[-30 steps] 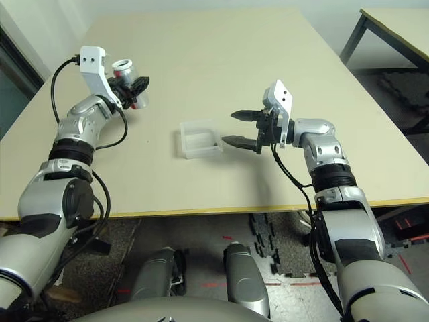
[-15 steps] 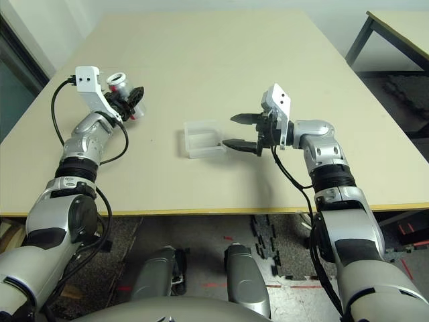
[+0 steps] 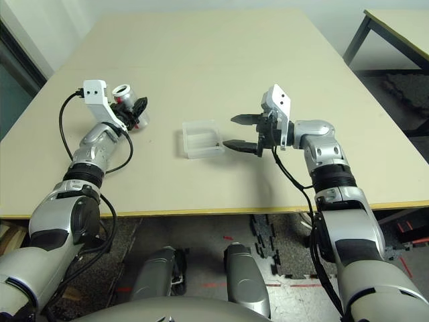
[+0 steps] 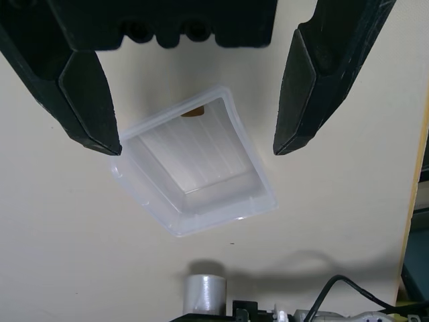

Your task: Pour the medicine from the bottle into the box.

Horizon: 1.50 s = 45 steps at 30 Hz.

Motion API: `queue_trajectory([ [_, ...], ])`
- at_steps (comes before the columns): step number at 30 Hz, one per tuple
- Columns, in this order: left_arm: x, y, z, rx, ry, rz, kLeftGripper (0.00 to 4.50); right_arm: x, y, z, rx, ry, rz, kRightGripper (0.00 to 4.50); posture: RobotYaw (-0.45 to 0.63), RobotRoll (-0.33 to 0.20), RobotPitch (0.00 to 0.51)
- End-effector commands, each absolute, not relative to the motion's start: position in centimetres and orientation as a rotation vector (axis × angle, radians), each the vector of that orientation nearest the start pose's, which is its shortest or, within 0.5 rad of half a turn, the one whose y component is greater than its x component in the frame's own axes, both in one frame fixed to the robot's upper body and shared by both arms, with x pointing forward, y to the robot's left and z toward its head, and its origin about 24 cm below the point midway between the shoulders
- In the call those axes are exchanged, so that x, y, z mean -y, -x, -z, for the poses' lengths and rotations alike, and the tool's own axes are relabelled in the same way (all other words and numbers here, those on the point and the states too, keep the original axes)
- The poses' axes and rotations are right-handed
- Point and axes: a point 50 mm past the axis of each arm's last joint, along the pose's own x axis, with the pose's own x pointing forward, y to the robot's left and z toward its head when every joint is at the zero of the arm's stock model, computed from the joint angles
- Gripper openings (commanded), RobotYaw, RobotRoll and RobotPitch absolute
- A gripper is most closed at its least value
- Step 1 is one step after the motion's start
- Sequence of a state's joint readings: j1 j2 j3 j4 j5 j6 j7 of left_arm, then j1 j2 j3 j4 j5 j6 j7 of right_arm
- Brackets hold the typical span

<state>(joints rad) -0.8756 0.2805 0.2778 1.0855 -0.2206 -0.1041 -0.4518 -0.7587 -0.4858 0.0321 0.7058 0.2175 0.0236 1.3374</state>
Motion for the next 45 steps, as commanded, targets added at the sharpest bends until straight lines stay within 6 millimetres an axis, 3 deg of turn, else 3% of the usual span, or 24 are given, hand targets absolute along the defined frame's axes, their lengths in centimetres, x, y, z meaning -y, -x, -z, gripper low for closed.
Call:
queue_trajectory([
  [1, -21.0, -38.7, -9.5, -0.042, 0.129, 0.227, 2.67, 19.3, -34.6, -13.3, -0.12, 0.254, -1.231, 4.5, -0.21, 0.0, 0.08],
  [17, -20.9, -38.6, -8.9, -0.057, 0.099, 0.213, 2.67, 19.3, -34.6, -13.3, -0.128, 0.258, -1.234, 4.5, -0.22, 0.0, 0.092],
  [22, -21.0, -38.5, -8.7, -0.069, 0.073, 0.215, 4.44, 19.3, -34.6, -13.3, -0.129, 0.257, -1.235, 4.5, -0.21, 0.0, 0.094],
  [45, -21.0, -37.5, -7.8, -0.05, 0.034, 0.264, 4.48, 19.0, -34.7, -13.1, -0.127, 0.246, -1.234, 4.5, -0.2, 0.0, 0.094],
])
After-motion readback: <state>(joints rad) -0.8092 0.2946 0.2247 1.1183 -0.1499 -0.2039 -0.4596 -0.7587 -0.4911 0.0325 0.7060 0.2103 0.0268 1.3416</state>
